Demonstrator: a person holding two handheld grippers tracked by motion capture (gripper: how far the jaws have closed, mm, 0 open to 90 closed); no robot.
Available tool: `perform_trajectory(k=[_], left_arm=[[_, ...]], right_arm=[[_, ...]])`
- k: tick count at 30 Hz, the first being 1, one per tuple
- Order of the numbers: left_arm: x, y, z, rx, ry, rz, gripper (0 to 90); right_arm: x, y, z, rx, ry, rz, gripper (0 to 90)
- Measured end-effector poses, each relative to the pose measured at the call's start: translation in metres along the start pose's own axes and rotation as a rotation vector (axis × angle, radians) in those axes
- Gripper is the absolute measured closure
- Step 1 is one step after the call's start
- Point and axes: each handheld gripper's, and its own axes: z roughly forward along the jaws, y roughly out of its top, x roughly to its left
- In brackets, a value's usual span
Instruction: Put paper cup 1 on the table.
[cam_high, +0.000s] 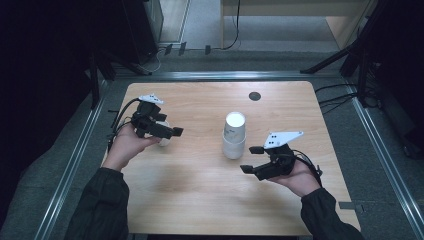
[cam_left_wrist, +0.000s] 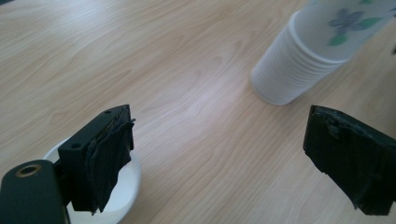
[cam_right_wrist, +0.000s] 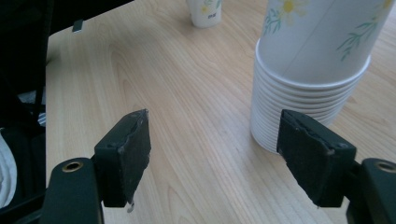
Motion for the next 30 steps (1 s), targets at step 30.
perform_trajectory(k=[30], left_arm=[[-0.066, -0.036, 0.047, -0.029, -0.204, 0.055, 27.1]], right_arm=[[-0.012, 0.027, -0.016, 0.006, -0.035, -0.063, 39.6]])
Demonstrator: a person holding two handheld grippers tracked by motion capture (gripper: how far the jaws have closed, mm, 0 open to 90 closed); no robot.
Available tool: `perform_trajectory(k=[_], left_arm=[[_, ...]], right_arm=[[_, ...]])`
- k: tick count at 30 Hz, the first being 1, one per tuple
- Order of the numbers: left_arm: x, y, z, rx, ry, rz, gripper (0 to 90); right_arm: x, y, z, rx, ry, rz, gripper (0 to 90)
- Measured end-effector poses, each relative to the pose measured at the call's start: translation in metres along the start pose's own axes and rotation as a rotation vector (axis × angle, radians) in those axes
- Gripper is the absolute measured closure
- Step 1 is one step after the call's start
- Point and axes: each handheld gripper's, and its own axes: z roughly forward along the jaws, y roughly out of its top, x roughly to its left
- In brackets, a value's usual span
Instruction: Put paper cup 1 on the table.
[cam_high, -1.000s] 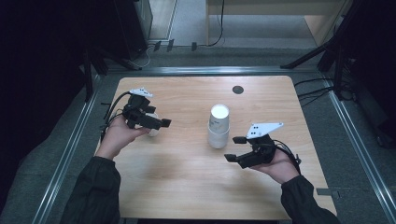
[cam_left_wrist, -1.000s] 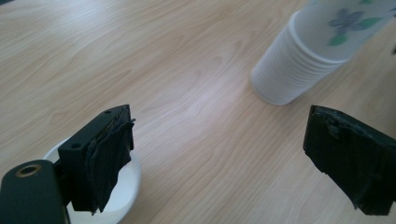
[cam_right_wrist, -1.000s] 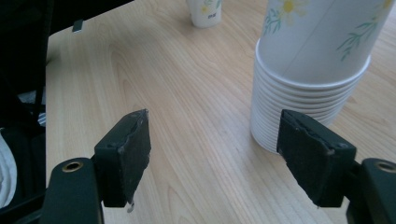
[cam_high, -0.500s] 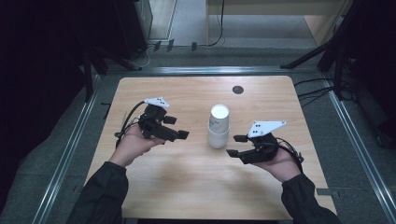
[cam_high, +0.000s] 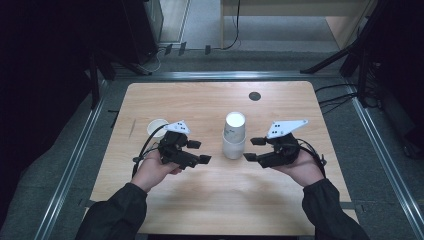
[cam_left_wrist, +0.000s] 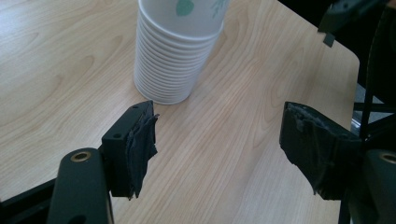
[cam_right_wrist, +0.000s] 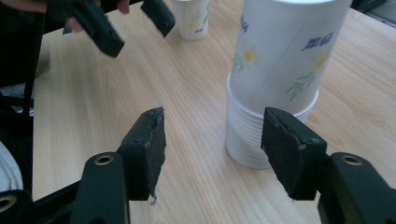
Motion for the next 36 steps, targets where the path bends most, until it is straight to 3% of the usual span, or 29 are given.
perform_trajectory(k=[4, 9, 12, 15, 19, 21, 27, 36], left_arm=[[-0.004, -0.005, 0.001, -0.003, -0.004, -0.039, 20.3], [-0.006, -0.009, 0.007, 0.027, -0.02, -0.038, 11.0], [-0.006, -0.011, 0.011, 0.05, -0.003, -0.03, 12.1], [-0.004, -0.013, 0.012, 0.06, -0.033, -0.028, 13.4], [-0.006, -0.015, 0.013, 0.065, -0.025, 0.0, 14.6], [-0.008, -0.015, 0.013, 0.073, -0.02, 0.028, 14.6], [-0.008, -0.015, 0.015, 0.075, -0.031, 0.033, 14.7], [-0.007, -0.014, 0.017, 0.055, -0.037, 0.047, 15.5]], right_arm=[[-0.008, 0.006, -0.001, 0.006, 0.009, 0.009, 37.0], [-0.019, 0.012, 0.003, 0.008, 0.005, 0.015, 34.9], [-0.025, 0.015, 0.005, 0.014, -0.007, 0.013, 32.6], [-0.029, 0.021, 0.004, 0.018, -0.015, 0.01, 30.1], [-0.037, 0.03, 0.003, 0.013, -0.011, 0.011, 27.0], [-0.038, 0.035, 0.005, 0.03, -0.015, 0.0, 26.1], [-0.045, 0.054, 0.021, 0.103, -0.005, -0.028, 23.6], [-0.048, 0.069, 0.039, 0.158, 0.02, -0.053, 22.0]])
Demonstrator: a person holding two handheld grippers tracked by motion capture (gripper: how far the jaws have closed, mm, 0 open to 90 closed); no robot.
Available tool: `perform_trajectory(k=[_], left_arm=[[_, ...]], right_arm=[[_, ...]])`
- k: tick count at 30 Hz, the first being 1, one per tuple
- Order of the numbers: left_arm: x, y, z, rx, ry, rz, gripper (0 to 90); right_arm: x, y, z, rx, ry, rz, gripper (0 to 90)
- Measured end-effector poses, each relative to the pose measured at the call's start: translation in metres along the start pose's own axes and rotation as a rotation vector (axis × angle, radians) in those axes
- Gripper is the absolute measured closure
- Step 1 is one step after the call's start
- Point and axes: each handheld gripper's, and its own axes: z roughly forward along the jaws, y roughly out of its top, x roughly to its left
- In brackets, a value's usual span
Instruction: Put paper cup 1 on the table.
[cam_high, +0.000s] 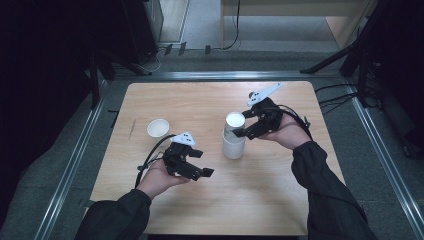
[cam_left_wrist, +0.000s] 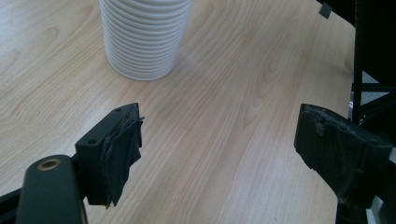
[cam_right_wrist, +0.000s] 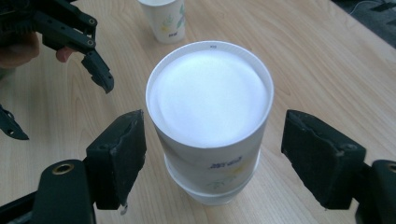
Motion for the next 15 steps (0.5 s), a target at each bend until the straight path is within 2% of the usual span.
perform_trajectory(k=[3, 7, 10, 15], left_arm=[[0.0009, 0.0032, 0.0009, 0.0, 0.002, 0.001, 15.5], [0.0012, -0.0002, 0.001, 0.003, 0.008, -0.003, 15.5], [0.0029, -0.0013, 0.0012, 0.021, 0.025, 0.015, 15.5], [0.0061, -0.0041, -0.0006, 0.03, 0.021, 0.01, 15.5]], right_arm=[[0.0004, 0.0015, 0.0041, 0.019, -0.005, -0.02, 21.8], [-0.0002, 0.0016, 0.0076, 0.03, -0.01, -0.025, 21.5], [-0.0007, 0.0027, 0.0075, 0.028, -0.011, -0.03, 22.3], [0.0004, 0.0048, 0.0074, 0.032, -0.01, -0.017, 24.3]])
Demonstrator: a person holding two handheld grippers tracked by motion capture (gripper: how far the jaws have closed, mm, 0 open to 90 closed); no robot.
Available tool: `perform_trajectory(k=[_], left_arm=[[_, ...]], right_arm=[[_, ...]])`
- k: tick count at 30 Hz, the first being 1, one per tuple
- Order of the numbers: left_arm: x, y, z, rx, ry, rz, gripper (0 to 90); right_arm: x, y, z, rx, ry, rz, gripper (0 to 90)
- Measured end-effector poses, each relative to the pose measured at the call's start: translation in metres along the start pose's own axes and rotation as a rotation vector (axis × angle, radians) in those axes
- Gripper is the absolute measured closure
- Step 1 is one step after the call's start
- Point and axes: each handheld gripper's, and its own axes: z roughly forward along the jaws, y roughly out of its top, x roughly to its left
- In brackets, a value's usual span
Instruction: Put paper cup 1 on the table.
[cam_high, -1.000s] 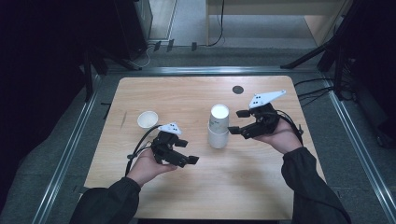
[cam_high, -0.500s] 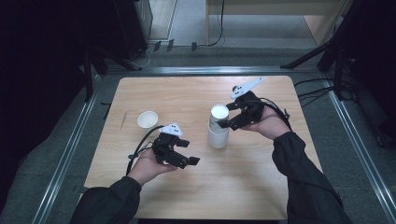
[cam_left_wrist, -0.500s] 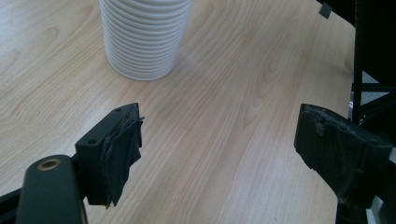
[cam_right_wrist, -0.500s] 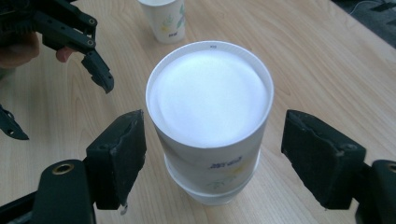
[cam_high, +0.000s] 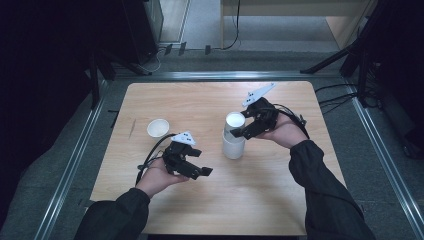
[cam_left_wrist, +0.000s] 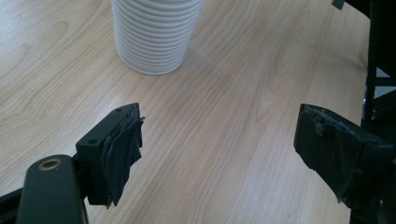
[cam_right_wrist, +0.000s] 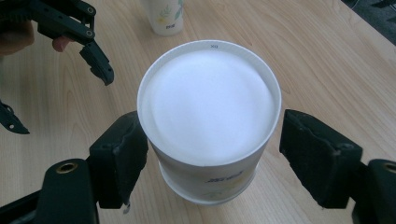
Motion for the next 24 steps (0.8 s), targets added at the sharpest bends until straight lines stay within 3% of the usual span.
perform_trajectory(k=[7, 14, 18, 24], left_arm=[[0.002, 0.0, -0.002, -0.002, 0.002, -0.003, 15.5], [0.005, 0.0, -0.002, -0.007, 0.002, -0.006, 15.5], [0.007, -0.001, 0.0, 0.003, 0.014, 0.012, 15.5], [0.009, -0.002, -0.004, -0.009, -0.005, 0.013, 15.5]], right_arm=[[0.0, 0.004, 0.004, 0.01, 0.006, -0.009, 30.8], [0.001, 0.006, 0.003, 0.016, 0.008, -0.021, 31.8], [0.001, 0.008, 0.001, 0.018, 0.007, -0.017, 32.1], [0.002, 0.015, -0.006, 0.003, 0.01, -0.019, 32.2]])
